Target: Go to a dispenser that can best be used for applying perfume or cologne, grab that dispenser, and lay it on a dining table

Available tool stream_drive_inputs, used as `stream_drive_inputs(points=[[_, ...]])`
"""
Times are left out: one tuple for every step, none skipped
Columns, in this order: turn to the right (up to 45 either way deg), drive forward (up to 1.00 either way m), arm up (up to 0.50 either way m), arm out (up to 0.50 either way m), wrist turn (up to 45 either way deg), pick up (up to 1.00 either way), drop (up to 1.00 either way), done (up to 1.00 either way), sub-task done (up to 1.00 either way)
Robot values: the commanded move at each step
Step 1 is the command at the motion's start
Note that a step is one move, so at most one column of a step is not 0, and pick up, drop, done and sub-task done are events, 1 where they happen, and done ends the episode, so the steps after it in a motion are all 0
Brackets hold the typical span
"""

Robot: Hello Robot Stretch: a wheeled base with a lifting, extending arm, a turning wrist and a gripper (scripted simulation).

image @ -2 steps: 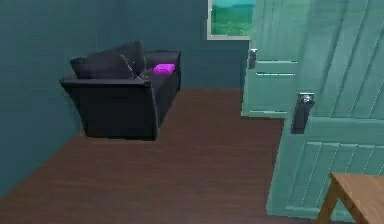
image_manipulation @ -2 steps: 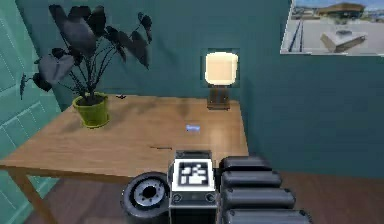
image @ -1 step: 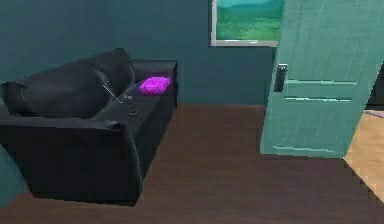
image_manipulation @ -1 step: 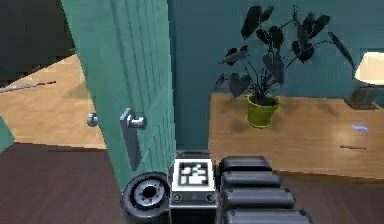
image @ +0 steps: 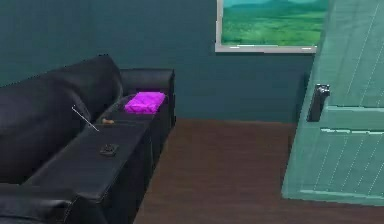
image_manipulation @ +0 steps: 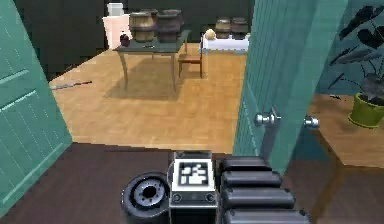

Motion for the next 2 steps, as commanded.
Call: stream_drive_inputs(points=[[45.0, 0.0, 0.0, 0.0, 0.0, 0.0, 0.0, 0.0, 0.0], [30.0, 0.0, 0.0, 0.0, 0.0, 0.0, 0.0, 0.0, 0.0]])
